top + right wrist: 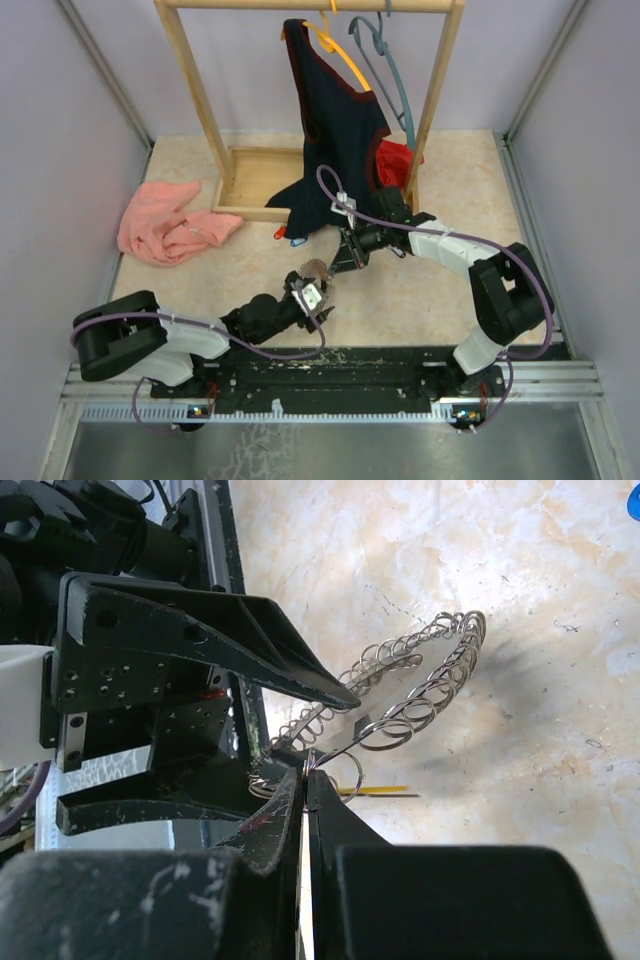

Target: Remove the keys from the keyring

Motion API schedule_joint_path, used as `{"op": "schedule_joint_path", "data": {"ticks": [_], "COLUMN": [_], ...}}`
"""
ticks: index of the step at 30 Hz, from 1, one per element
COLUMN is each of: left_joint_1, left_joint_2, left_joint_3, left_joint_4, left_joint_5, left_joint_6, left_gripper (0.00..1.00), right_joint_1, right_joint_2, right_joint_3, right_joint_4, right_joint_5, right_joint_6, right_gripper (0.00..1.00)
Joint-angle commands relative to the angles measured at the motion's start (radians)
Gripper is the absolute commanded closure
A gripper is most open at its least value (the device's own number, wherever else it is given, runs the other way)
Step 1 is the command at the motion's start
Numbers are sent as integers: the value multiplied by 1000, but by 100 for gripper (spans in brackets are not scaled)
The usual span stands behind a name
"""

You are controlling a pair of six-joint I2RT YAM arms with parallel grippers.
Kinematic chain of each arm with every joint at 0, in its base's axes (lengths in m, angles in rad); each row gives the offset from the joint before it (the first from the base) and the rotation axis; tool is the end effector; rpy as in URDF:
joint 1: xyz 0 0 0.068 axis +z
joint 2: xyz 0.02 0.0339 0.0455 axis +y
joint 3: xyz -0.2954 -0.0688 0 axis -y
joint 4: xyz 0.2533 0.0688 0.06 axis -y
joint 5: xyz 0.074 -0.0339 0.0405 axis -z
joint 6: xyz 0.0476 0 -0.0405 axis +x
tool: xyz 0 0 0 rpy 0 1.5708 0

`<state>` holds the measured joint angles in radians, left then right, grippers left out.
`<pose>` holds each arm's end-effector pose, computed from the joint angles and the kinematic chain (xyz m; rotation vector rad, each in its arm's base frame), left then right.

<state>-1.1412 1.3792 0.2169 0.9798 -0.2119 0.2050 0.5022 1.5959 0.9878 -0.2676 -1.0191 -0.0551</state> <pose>0.1082 -0.2122 0.1730 0.9802 1.4805 -0.4963 0.2723 0.1958 0.2373 -1.0844 2.0913 1.4435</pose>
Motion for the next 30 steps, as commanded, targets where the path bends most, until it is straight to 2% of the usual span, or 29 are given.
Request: {"op": "schedule_joint_path", "data": {"ticks": [1, 11, 15, 21, 25, 30], "left_joint_1": [-23, -48, -53, -57, -58, -58], "left_joint_2": [25, 92, 112, 119, 96, 50], "left_joint_3": [24, 42, 49, 42, 20, -17], "left_joint_4": [-20, 36, 69, 110, 142, 189], "left_joint_5": [-121, -308, -338, -378, -375, -336], "left_joint_6": [-11, 4, 9, 10, 19, 53], "left_gripper": [15, 16, 21, 41, 49, 71], "right_joint_1": [12, 16, 17, 18, 18, 18], "right_joint_2": [-57, -53, -51, -49, -45, -46], "right_joint_3": [-3, -11, -15, -15, -15, -12], "right_joint_4": [68, 107, 120, 126, 133, 131], "right_joint_5": [-35, -31, -37, -49, -60, -65], "right_joint_6": [50, 106, 123, 138, 147, 150], "right_gripper": [100, 100, 100, 100, 100, 100]}}
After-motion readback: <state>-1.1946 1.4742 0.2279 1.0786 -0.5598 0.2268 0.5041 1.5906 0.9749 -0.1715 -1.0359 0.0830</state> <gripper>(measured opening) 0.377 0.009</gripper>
